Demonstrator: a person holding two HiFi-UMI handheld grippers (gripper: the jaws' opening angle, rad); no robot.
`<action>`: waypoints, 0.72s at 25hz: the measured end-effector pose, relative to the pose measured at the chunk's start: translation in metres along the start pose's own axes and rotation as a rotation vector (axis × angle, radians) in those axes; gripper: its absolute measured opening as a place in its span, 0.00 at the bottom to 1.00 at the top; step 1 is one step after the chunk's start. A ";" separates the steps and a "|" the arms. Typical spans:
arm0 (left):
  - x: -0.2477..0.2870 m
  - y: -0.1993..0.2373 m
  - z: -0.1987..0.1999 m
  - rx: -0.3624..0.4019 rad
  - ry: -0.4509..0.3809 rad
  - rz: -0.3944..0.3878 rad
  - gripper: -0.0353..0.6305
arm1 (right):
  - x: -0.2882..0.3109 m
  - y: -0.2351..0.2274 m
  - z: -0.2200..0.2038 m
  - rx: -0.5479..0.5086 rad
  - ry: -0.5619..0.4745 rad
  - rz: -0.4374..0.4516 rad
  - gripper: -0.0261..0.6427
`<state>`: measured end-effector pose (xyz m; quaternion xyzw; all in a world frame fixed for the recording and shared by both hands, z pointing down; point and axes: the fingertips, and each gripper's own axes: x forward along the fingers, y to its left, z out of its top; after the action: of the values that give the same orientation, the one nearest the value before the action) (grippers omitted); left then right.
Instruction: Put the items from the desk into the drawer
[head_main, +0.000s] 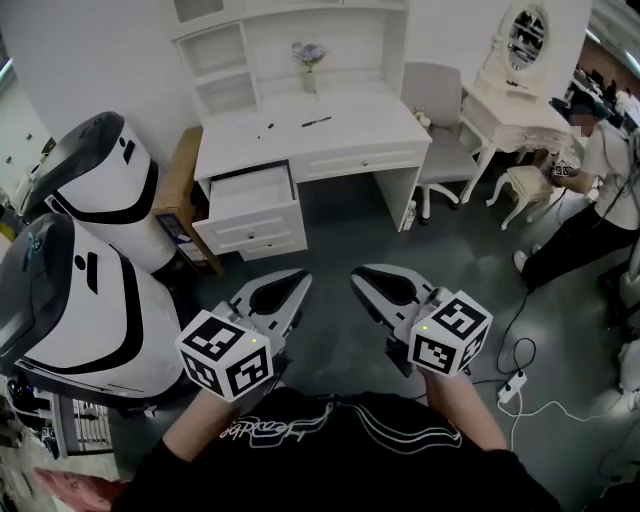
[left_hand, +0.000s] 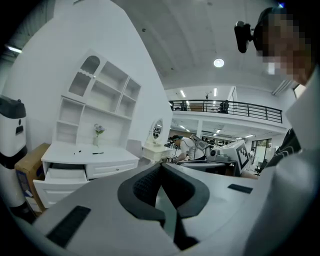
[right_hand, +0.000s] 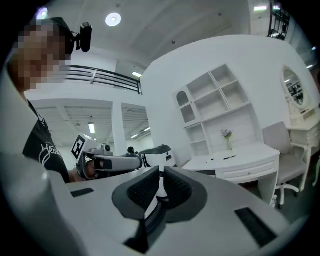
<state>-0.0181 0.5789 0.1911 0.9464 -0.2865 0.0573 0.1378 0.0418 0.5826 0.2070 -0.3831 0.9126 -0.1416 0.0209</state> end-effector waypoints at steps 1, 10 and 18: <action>0.002 0.002 -0.001 0.001 0.004 0.001 0.08 | 0.001 -0.004 -0.001 0.015 -0.005 0.001 0.13; 0.035 0.074 -0.003 -0.071 0.016 0.025 0.08 | 0.057 -0.053 -0.013 0.093 0.021 0.019 0.13; 0.111 0.202 0.020 -0.122 0.020 0.011 0.08 | 0.158 -0.155 0.009 0.134 0.007 -0.018 0.13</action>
<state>-0.0377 0.3537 0.2389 0.9341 -0.2931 0.0501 0.1976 0.0387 0.3656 0.2516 -0.3884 0.8977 -0.2039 0.0419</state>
